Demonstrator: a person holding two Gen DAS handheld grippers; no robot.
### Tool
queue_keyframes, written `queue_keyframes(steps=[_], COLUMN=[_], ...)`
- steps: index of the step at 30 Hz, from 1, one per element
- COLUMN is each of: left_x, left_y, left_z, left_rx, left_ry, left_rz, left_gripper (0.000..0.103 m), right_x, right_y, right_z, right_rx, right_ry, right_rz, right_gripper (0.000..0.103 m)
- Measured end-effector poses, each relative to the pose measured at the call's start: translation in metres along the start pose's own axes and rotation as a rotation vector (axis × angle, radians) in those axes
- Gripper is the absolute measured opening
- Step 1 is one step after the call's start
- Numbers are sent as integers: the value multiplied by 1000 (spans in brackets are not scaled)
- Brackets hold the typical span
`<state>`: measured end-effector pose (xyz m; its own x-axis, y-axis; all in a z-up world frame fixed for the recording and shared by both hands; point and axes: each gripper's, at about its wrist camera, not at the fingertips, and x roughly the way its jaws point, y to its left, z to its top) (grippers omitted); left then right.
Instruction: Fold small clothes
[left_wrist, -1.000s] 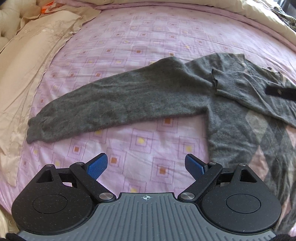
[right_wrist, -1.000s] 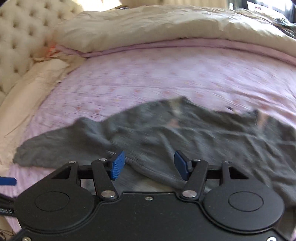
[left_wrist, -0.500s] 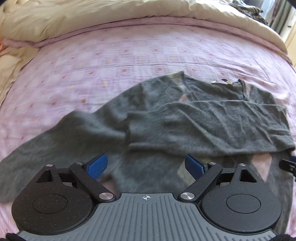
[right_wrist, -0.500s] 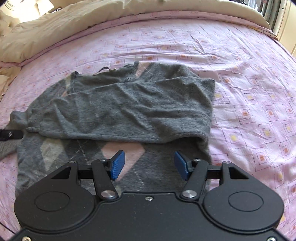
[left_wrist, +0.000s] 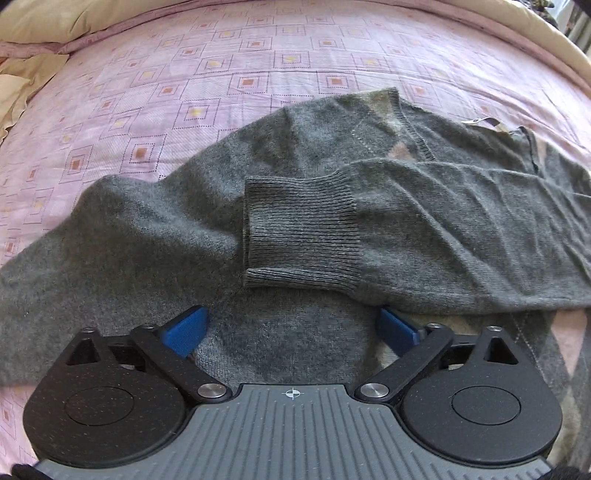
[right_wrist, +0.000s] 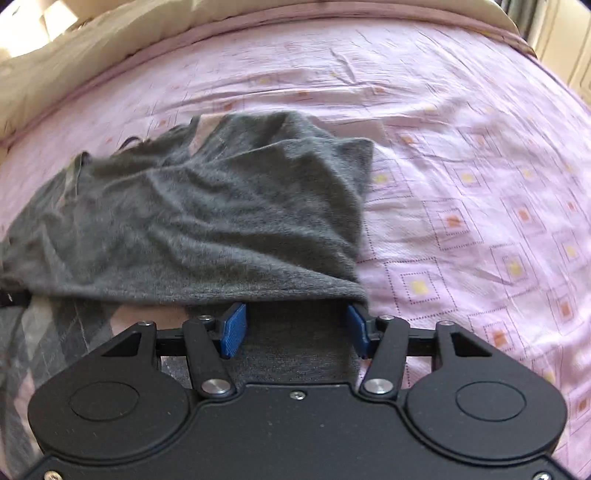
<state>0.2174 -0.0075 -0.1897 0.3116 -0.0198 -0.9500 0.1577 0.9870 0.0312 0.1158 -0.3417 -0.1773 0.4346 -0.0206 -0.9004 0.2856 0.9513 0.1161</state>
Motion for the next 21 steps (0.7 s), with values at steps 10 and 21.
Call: queue_keyframes(steps=[10, 21], left_x=[-22, -63], left_y=[14, 170], left_z=[-14, -100], left_rx=[-48, -489], left_ry=[-53, -140], left_rz=[-62, 20], left_gripper=[102, 102], right_x=[-36, -65], right_y=[31, 90], right_z=[-10, -36], right_rx=[15, -75], right_ry=[-35, -97], right_rz=[30, 72], right_gripper=[82, 93])
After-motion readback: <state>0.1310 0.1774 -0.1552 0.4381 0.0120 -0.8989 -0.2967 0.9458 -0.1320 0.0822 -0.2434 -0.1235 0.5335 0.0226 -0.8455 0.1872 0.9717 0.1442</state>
